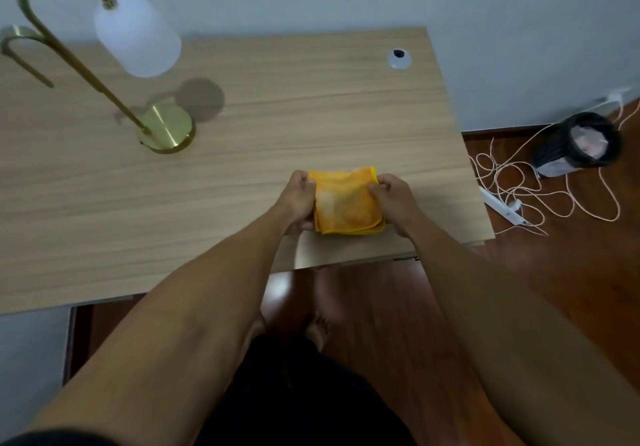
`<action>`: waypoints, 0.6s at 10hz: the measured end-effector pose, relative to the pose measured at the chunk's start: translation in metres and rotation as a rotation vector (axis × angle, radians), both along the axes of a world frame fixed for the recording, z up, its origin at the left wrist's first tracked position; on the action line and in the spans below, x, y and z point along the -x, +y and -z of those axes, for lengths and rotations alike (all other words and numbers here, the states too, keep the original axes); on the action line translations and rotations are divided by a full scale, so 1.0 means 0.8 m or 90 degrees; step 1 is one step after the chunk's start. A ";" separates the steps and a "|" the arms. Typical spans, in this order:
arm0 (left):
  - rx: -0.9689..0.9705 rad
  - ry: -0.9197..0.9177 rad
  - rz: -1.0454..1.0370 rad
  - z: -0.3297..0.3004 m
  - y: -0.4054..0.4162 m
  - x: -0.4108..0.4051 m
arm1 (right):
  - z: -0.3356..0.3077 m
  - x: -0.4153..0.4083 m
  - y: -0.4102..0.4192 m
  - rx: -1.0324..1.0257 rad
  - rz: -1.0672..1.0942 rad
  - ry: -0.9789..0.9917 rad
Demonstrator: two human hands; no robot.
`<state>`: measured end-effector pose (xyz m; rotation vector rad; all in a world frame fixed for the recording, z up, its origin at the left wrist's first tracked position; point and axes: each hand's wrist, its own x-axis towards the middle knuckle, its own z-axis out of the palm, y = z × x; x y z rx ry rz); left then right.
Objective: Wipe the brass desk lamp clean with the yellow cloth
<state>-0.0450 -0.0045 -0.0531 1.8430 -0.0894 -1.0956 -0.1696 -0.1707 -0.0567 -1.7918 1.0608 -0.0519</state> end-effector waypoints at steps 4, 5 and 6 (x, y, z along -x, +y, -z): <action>-0.094 -0.013 -0.008 -0.001 0.006 0.001 | 0.000 -0.001 0.004 0.222 -0.008 0.106; -0.072 -0.045 -0.026 -0.001 0.035 -0.001 | -0.015 -0.018 0.022 0.236 -0.042 0.059; -0.111 -0.091 -0.057 0.006 0.077 -0.017 | -0.008 -0.036 0.047 0.208 -0.093 0.008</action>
